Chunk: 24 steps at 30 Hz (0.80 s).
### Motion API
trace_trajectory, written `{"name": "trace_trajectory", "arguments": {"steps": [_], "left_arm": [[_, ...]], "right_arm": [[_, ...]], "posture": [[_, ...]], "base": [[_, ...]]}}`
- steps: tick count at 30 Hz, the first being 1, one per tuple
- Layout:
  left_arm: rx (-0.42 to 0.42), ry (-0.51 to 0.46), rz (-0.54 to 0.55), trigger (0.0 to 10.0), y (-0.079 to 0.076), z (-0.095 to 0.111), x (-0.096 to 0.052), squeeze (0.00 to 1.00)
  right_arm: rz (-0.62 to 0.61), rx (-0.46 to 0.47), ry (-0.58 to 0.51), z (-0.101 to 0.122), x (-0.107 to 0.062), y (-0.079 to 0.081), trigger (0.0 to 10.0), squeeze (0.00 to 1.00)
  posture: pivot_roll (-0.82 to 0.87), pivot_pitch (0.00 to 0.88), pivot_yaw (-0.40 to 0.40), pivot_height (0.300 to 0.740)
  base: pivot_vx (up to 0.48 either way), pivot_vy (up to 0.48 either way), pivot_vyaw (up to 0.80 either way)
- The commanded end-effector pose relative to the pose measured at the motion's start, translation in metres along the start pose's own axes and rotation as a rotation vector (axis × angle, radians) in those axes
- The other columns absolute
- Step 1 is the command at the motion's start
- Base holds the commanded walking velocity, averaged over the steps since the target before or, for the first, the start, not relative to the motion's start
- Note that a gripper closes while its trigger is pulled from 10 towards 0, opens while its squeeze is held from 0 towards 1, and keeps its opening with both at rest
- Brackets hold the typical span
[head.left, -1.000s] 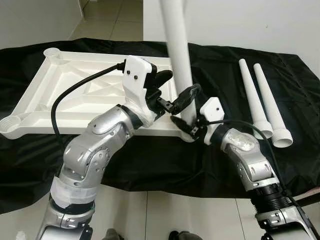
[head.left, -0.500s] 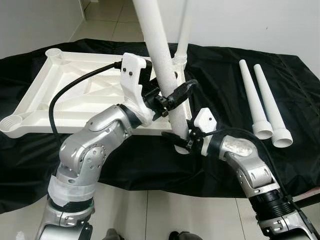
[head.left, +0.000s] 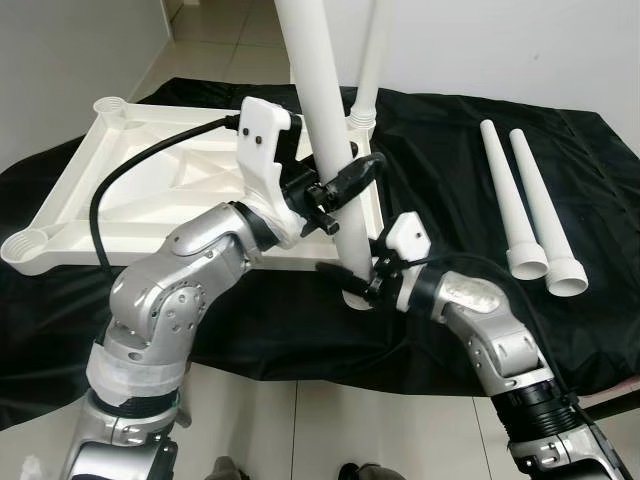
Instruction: Building children table
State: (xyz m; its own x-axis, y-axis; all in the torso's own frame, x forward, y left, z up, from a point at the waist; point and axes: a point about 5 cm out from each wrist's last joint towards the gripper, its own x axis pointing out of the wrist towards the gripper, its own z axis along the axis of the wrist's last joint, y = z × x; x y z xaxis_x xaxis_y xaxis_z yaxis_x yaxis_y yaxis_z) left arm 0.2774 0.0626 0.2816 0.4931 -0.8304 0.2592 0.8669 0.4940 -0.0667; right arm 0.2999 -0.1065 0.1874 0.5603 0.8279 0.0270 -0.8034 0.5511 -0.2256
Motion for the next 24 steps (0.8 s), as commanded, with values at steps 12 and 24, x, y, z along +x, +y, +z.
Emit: {"name": "trace_trajectory", "arguments": {"steps": [12,24], "left_arm": [[-0.09,0.022,0.156,10.0,0.028,0.024,0.012,0.0],[-0.014,-0.121,0.204,10.0,0.02,0.067,0.044,0.0]], "right_arm": [[-0.19,-0.015,-0.036,0.008,0.005,-0.021,10.0,1.0],[-0.342,-0.077,-0.063,0.02,0.036,-0.03,10.0,0.0]], "posture": [[-0.03,0.096,0.015,0.74],[-0.02,0.092,0.009,0.74]], "base": [[0.0,0.0,0.0],[0.0,0.0,0.0]]}}
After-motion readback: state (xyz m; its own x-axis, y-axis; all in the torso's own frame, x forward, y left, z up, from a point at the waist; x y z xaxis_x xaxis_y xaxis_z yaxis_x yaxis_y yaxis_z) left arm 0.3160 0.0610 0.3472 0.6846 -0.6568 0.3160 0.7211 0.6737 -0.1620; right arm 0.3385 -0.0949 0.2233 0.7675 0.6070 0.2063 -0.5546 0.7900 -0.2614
